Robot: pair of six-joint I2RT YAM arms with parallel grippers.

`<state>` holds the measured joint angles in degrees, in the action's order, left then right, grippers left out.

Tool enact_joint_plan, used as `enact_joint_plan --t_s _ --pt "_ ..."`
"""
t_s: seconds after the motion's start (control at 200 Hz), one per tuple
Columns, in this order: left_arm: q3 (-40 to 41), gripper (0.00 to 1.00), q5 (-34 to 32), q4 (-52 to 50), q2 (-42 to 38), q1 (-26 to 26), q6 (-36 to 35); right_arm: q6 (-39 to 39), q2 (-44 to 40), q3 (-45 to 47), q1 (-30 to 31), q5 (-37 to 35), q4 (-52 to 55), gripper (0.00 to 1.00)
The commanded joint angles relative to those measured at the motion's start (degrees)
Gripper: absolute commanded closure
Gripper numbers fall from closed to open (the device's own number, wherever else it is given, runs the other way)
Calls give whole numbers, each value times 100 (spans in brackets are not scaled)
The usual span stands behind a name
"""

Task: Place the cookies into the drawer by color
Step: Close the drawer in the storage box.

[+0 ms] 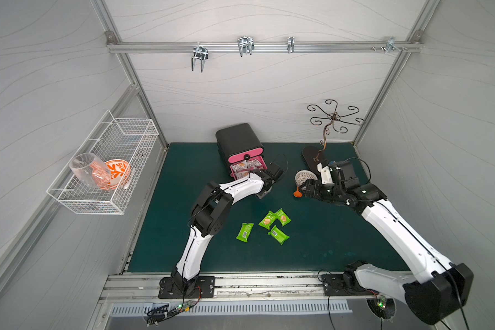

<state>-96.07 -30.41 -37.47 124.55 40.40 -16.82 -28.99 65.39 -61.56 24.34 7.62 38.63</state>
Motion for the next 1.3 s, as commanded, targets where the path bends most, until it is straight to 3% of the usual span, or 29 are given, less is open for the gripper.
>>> enact_joint_plan --t_s 0.0,0.365,0.805,0.95,1.125,1.295 --pt "-193 100 -242 394 -147 -106 -24 -8 -88 -5 -28 -14 64 17" --pt "-502 100 -240 557 -109 -526 98 15 -57 -67 -24 -8 113 17" --pt "-926 100 179 552 156 -837 721 33 -105 -84 -30 -32 161 17" --pt "-870 100 308 604 -80 -912 1015 57 -131 -78 -27 -70 179 17" --pt "-60 100 1178 955 -1197 -969 1607 21 -153 -33 -32 -85 151 16" --pt "1166 100 2738 1525 -2594 -1184 2404 -37 -127 10 -34 -59 20 17"
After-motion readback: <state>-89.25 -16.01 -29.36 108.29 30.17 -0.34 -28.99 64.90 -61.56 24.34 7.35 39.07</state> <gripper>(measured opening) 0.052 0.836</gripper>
